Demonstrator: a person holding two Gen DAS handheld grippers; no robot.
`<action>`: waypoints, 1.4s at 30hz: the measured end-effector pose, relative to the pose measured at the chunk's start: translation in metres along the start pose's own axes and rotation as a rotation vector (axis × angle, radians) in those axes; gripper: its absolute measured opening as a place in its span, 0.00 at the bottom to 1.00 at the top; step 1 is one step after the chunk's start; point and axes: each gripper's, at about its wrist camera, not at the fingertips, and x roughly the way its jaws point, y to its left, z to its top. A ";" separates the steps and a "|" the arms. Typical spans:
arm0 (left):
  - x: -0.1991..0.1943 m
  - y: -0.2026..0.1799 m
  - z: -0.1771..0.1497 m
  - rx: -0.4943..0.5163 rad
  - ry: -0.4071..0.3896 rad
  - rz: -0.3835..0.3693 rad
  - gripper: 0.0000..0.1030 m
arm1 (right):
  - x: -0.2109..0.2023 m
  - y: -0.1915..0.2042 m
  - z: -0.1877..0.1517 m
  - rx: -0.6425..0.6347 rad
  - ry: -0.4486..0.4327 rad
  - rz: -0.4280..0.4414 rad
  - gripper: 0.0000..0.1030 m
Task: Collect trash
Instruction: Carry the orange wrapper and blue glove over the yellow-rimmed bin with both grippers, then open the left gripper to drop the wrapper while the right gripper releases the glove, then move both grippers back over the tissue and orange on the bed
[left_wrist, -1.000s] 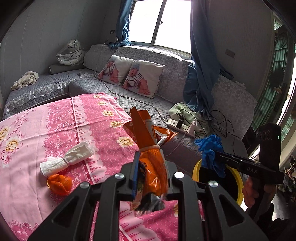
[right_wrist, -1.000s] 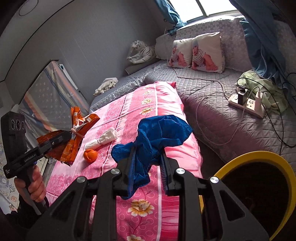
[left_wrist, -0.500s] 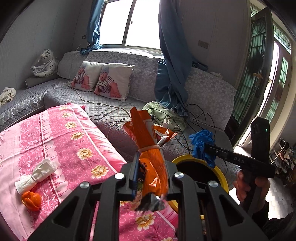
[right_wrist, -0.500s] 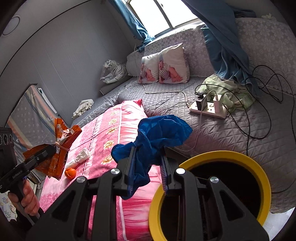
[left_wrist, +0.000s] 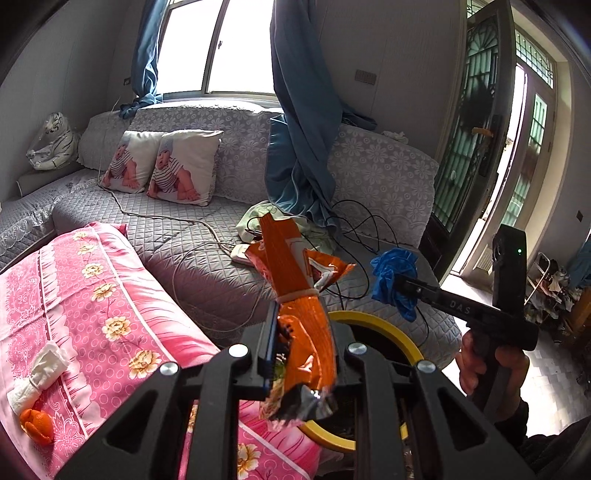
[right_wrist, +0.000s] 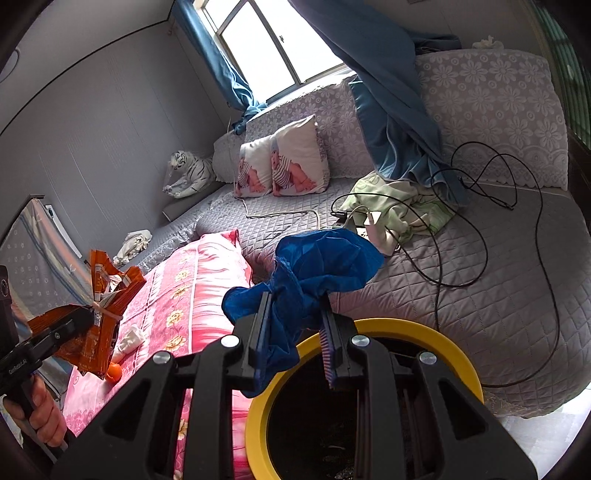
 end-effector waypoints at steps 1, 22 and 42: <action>0.002 -0.003 0.001 0.007 0.000 -0.003 0.17 | -0.001 -0.002 0.000 0.006 -0.002 -0.004 0.22; 0.073 -0.041 -0.002 0.094 0.101 -0.058 0.17 | 0.007 -0.047 -0.009 0.069 0.017 -0.145 0.22; 0.138 -0.029 -0.038 0.020 0.281 -0.109 0.56 | 0.016 -0.075 -0.016 0.135 0.072 -0.201 0.36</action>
